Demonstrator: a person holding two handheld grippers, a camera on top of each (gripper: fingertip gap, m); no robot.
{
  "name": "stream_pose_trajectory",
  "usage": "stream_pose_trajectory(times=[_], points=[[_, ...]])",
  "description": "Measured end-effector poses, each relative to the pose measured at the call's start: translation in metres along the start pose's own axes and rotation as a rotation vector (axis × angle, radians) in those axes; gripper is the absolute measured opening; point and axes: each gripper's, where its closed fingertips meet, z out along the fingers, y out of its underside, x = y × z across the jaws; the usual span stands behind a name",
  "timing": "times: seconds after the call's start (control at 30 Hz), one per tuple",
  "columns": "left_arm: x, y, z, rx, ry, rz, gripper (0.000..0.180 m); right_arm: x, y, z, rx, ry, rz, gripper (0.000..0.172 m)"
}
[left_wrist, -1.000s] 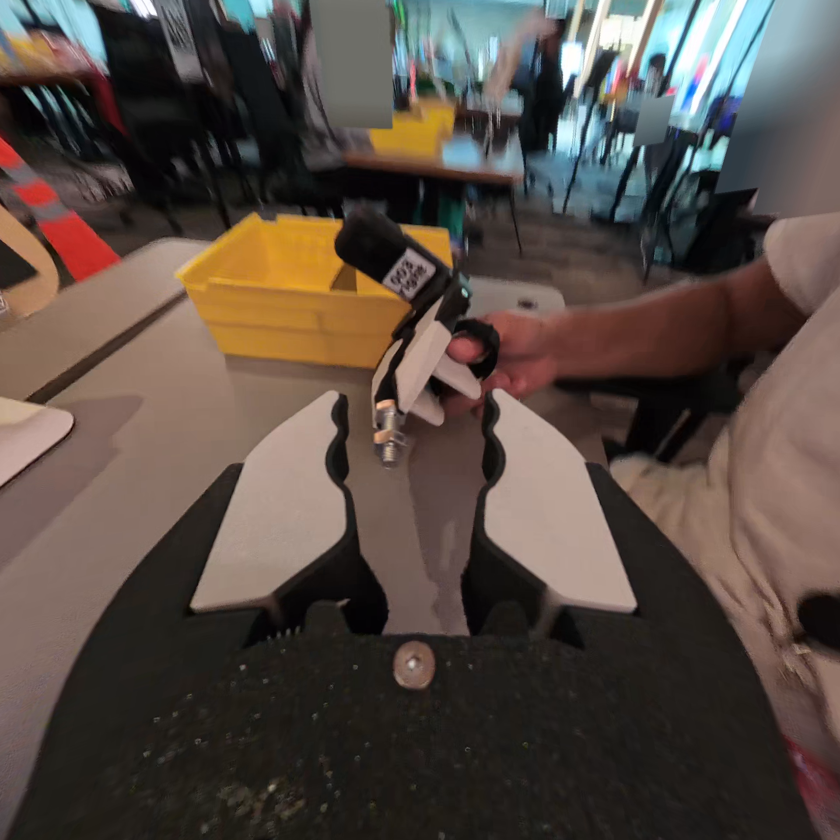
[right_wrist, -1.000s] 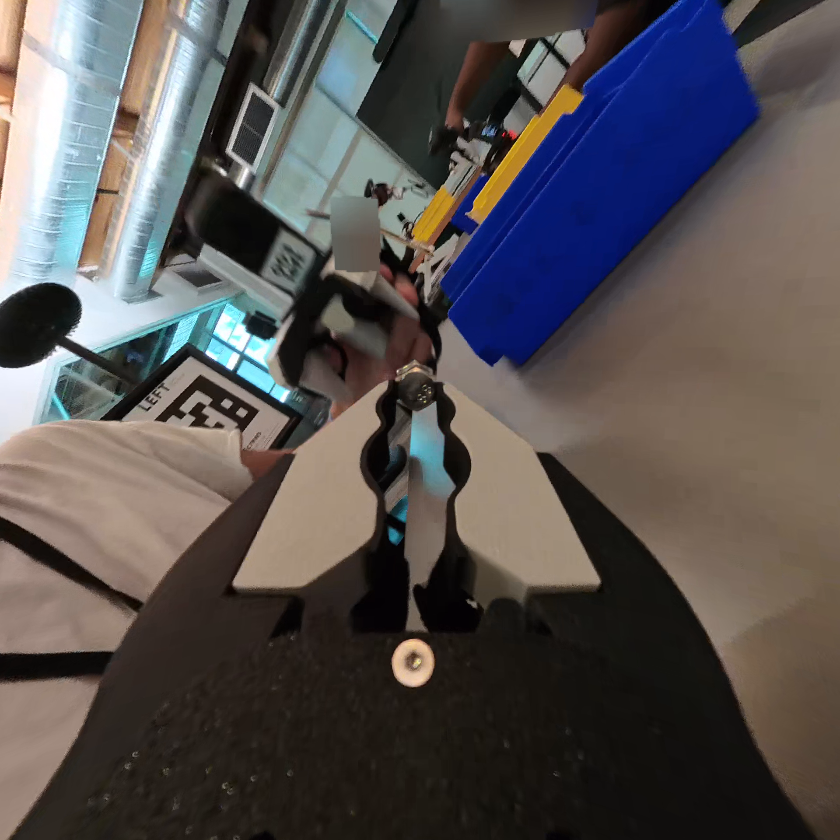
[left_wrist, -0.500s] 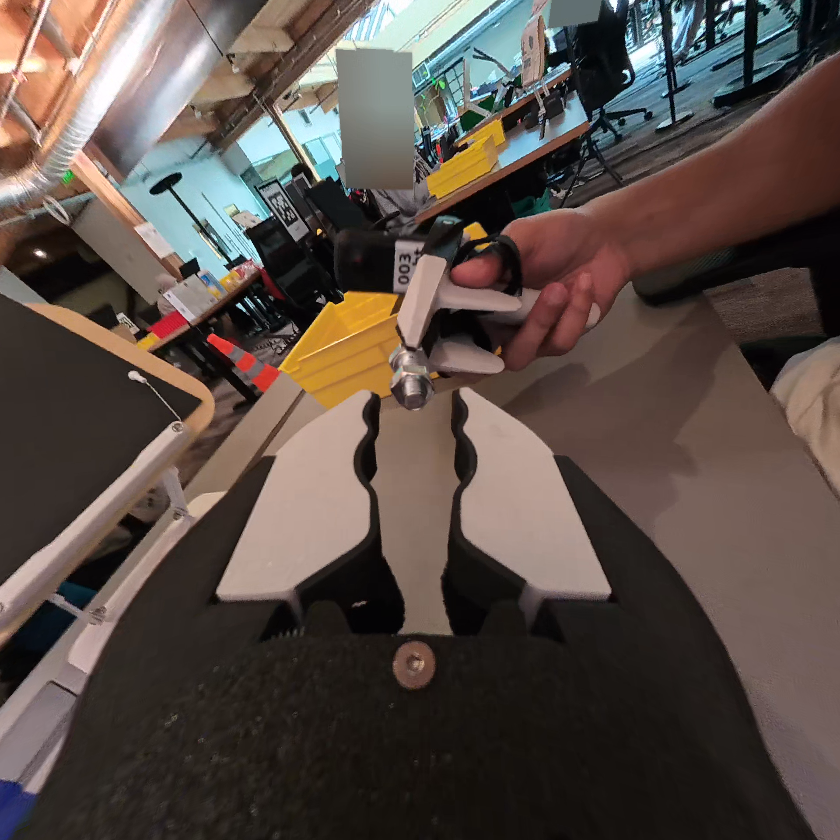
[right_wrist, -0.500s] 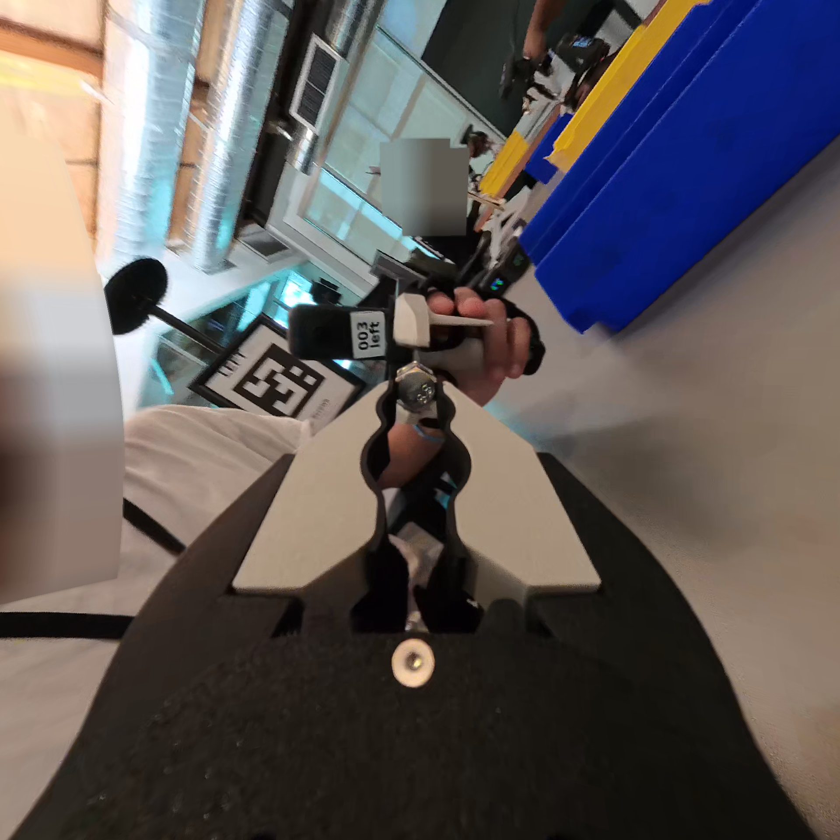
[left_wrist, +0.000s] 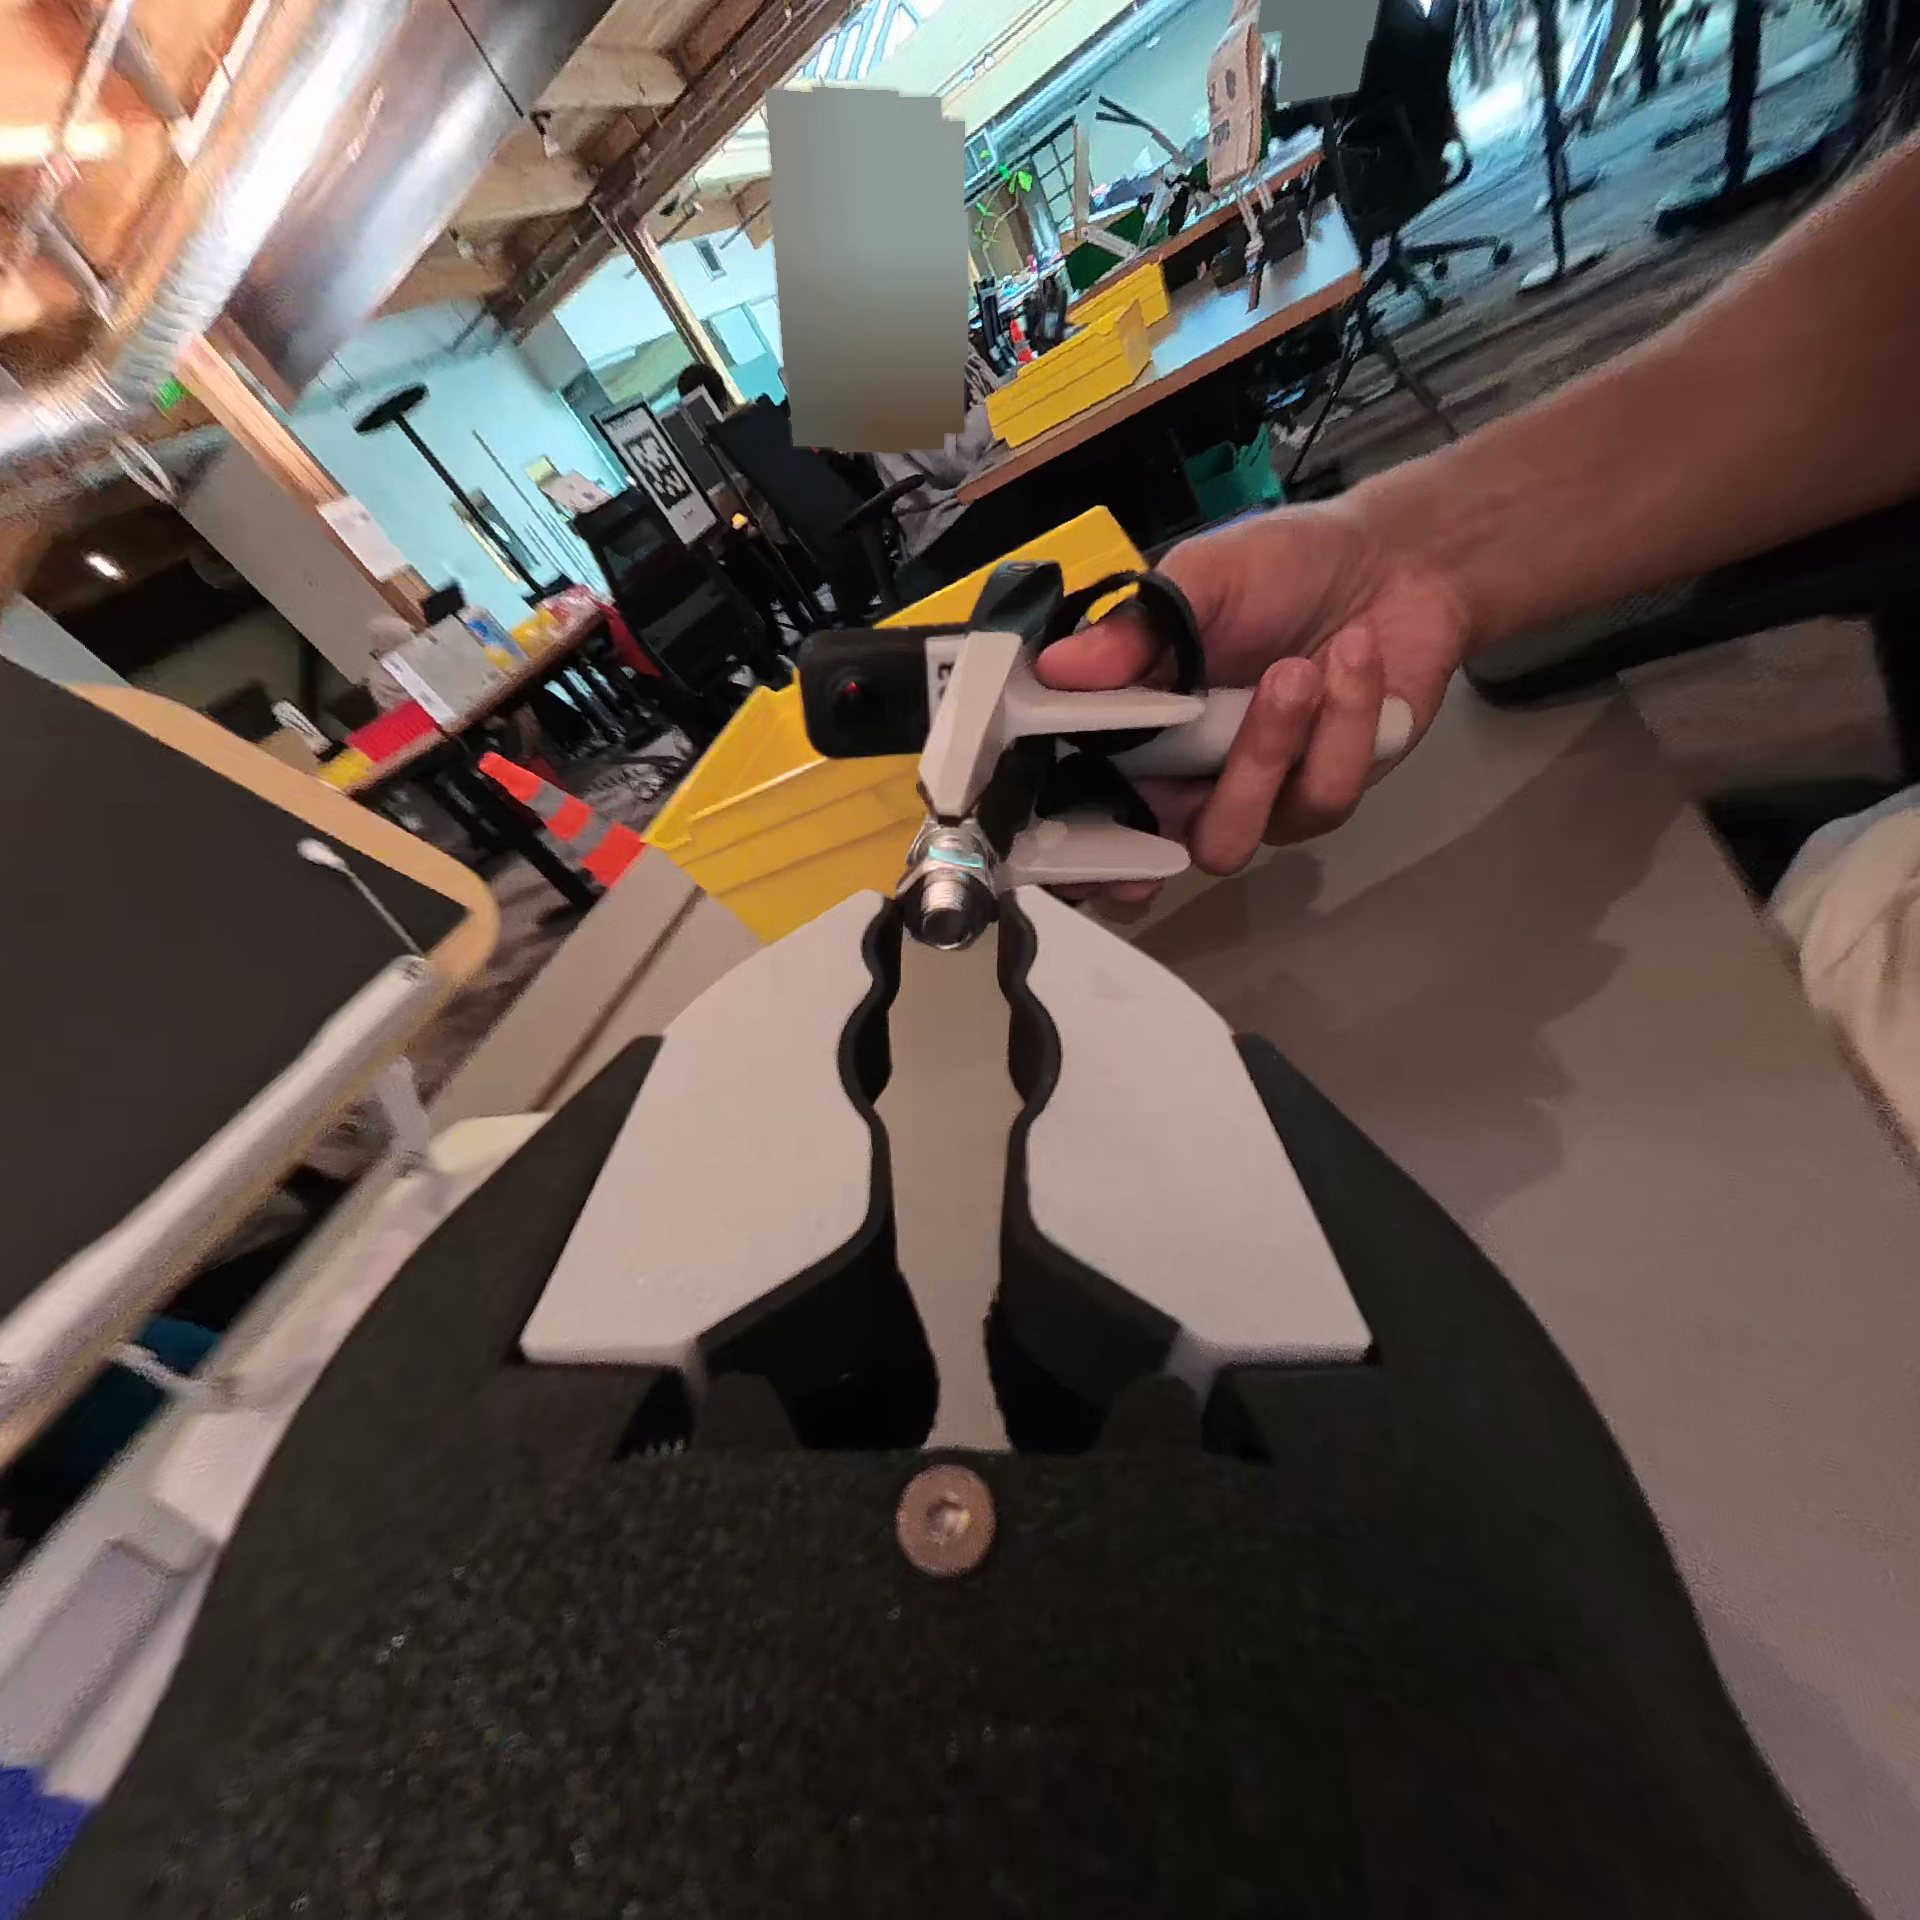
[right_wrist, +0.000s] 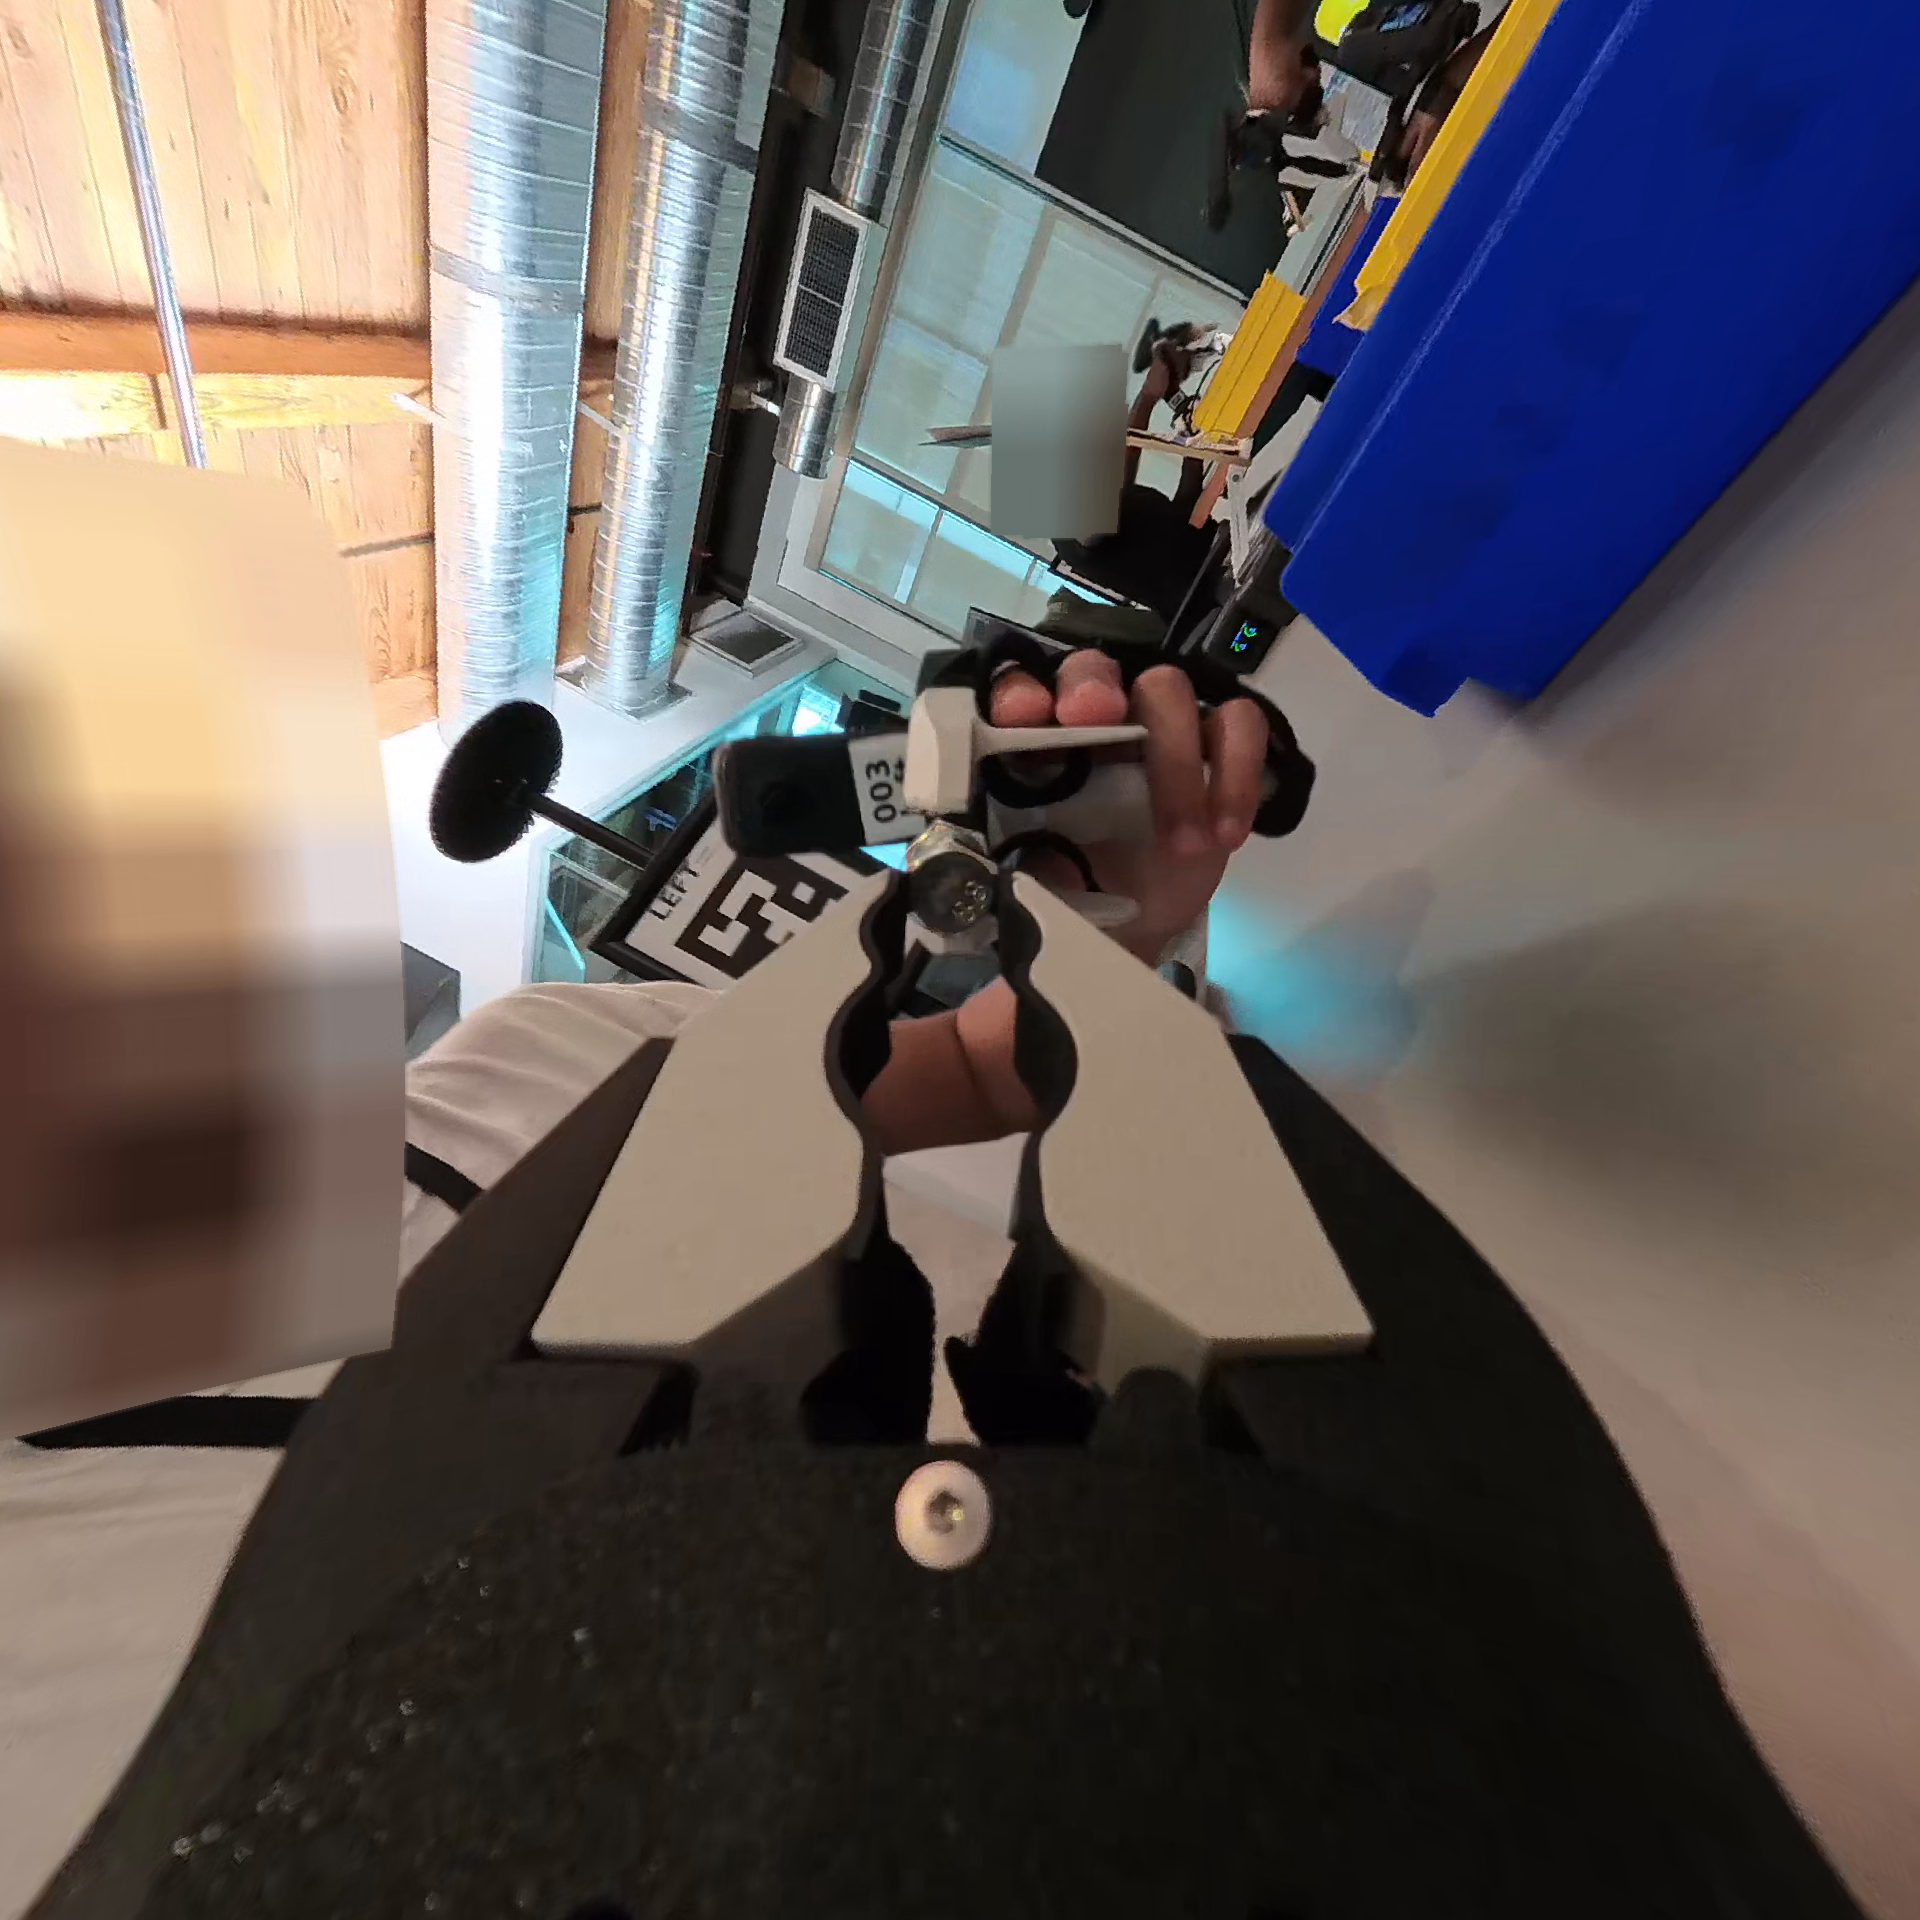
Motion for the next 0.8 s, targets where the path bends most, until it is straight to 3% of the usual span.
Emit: stream_pose_trajectory(times=[0.07, 0.23, 0.4, 0.47, 0.57, 0.7, 0.8], points=[[-0.001, -0.003, 0.000, 0.014, 0.034, -0.157, 0.017, -0.003, 0.001, 0.001, -0.014, 0.019, -0.078, 0.017], [-0.005, -0.011, 0.000, 0.072, 0.180, -0.735, 0.017, -0.010, -0.001, 0.002, -0.033, 0.130, -0.415, 0.017], [-0.012, -0.016, 0.001, 0.183, 0.329, -1.250, 0.016, -0.006, 0.001, 0.002, -0.074, 0.353, -0.980, 0.017], [-0.014, -0.015, 0.001, 0.205, 0.345, -1.374, 0.016, -0.004, 0.000, 0.001, -0.085, 0.425, -1.138, 0.017], [-0.013, -0.016, 0.001, 0.217, 0.340, -1.341, 0.017, -0.007, -0.001, 0.001, -0.074, 0.414, -1.120, 0.017], [-0.023, -0.018, -0.006, 0.232, 0.225, -0.929, 0.026, -0.007, -0.004, -0.002, -0.059, 0.405, -1.025, 0.017], [-0.024, -0.014, -0.014, 0.147, 0.196, -0.666, 0.026, -0.007, -0.004, -0.003, -0.074, 0.367, -0.867, 0.017]])
